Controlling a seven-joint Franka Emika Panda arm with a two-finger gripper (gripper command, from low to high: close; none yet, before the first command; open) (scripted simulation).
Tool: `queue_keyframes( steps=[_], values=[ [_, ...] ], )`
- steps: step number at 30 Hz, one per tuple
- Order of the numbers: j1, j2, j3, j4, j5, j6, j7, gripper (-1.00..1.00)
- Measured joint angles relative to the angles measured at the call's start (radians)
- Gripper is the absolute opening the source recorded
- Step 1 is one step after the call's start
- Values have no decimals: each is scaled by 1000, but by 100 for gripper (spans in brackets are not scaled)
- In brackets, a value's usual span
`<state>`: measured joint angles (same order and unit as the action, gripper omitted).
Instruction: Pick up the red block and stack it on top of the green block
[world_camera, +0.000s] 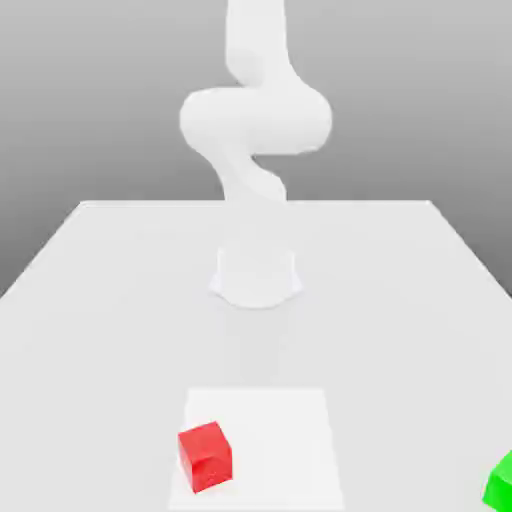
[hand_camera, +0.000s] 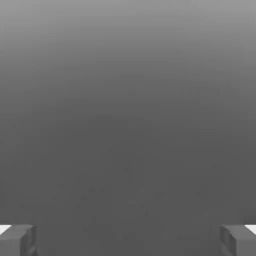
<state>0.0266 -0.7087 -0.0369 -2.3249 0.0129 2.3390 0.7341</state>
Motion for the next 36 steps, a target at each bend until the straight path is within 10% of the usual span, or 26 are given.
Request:
queue_keyframes(
  steps=[28,29,36],
  values=[
    [27,1012,-123,-214,143,499,-646,0],
    [14,1044,-107,-209,157,524,-657,-100],
    [11,1049,-104,-209,158,528,-658,-100]
  ],
)
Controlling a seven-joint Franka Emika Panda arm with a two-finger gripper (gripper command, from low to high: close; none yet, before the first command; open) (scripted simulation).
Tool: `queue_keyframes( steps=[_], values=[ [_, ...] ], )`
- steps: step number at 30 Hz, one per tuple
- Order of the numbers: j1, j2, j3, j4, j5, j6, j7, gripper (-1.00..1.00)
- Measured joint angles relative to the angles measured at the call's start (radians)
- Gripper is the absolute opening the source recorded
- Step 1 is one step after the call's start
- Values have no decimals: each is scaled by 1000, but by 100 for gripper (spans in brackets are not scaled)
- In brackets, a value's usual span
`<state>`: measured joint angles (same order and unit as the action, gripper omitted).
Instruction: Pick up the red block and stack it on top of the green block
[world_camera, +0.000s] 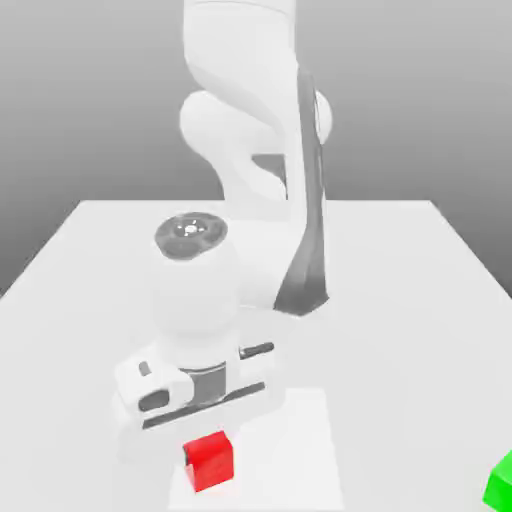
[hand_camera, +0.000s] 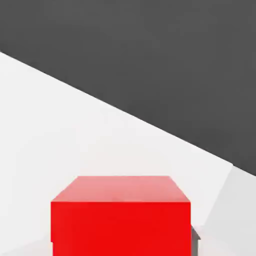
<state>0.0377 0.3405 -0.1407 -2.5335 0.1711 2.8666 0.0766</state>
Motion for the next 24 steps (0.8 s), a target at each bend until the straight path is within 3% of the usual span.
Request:
queue_keyframes(
  steps=[6,16,20,21,24],
  values=[
    [47,-165,-35,-9,-99,-153,53,-100],
    [268,-72,218,251,-212,-320,-161,-100],
    [358,84,278,365,-280,-282,-220,-100],
    [367,111,280,376,-289,-266,-223,100],
    [367,111,280,376,-289,-266,-223,100]
  ],
)
